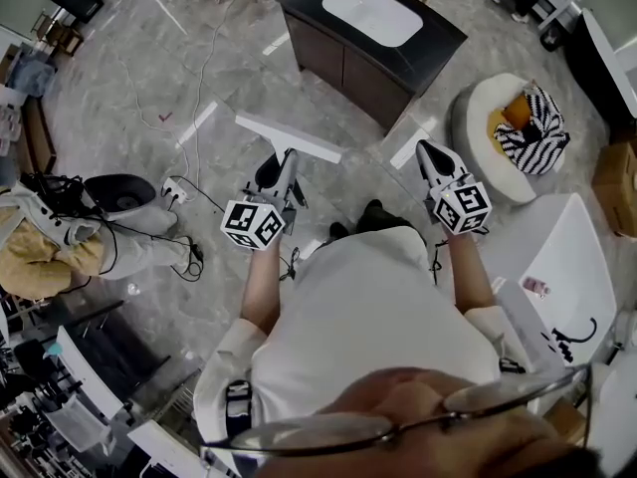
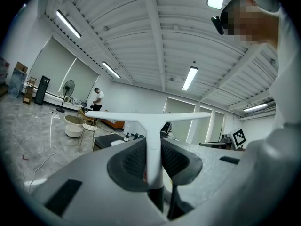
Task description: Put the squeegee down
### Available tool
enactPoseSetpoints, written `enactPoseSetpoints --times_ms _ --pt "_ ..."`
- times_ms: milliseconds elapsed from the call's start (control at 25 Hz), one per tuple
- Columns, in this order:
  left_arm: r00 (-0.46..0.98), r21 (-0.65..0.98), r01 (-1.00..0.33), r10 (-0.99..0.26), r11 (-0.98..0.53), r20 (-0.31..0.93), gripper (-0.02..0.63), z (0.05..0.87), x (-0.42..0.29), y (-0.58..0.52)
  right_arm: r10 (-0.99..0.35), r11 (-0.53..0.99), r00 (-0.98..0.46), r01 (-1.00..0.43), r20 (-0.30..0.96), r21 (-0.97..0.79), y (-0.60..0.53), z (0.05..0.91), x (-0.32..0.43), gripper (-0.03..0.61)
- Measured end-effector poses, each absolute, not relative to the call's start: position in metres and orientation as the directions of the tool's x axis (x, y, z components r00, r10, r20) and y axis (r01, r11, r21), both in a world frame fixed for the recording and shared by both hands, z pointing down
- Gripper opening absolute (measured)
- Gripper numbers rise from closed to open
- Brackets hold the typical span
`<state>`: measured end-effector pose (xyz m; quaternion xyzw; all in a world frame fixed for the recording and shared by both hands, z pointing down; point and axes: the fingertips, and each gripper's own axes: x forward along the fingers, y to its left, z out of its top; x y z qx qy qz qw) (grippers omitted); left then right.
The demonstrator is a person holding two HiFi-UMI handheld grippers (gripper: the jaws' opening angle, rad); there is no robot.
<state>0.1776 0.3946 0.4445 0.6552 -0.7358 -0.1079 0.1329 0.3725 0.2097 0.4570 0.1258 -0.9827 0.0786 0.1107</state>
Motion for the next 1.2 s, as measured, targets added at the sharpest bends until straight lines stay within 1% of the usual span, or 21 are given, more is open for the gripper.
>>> enactPoseSetpoints --times_ms 400,1200 --pt "-0.144 0.355 -0.921 -0.987 0.161 0.074 0.071 0.457 0.153 0.37 -0.185 0.963 -0.946 -0.229 0.268 -0.144 0.18 0.472 0.342 0.005" --pt "-0.26 0.322 -0.903 -0.958 0.284 0.118 0.071 0.447 0.073 0.265 -0.034 0.972 -0.968 -0.09 0.25 -0.215 0.061 0.478 0.223 0.005"
